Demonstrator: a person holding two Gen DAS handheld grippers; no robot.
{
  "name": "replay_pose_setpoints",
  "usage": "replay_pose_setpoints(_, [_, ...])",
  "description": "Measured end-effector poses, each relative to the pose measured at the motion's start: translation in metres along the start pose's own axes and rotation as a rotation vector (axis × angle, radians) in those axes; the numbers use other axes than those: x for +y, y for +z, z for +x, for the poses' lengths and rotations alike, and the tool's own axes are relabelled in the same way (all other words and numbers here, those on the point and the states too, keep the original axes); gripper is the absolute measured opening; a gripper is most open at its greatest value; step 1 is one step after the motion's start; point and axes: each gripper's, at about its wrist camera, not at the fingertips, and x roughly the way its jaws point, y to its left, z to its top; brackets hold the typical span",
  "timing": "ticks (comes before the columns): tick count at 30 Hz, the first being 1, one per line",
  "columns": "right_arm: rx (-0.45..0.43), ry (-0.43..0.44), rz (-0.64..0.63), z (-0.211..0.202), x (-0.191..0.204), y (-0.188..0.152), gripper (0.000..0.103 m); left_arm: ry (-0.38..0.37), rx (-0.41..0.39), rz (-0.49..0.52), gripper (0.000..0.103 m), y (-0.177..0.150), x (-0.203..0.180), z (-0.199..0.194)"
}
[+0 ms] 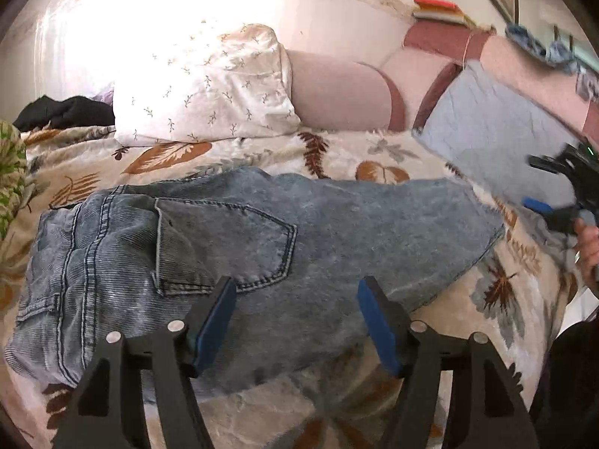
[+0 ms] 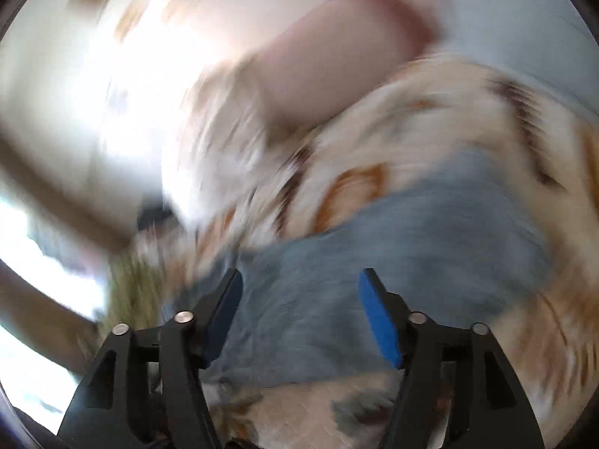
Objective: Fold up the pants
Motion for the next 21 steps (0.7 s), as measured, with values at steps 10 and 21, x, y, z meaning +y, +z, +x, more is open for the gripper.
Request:
replay_pose_setpoints(10, [-0.034,0.034,0.469,-0.008,-0.123,0.006,0.075,-0.075,0.07,0.068,0.07,0.061,-0.085,0.015])
replay_pose_setpoints(21, [0.019,-0.048,0.491,0.018,-0.134,0.006,0.075,-0.175,0.326,0.319,0.07,0.146,-0.183,0.135])
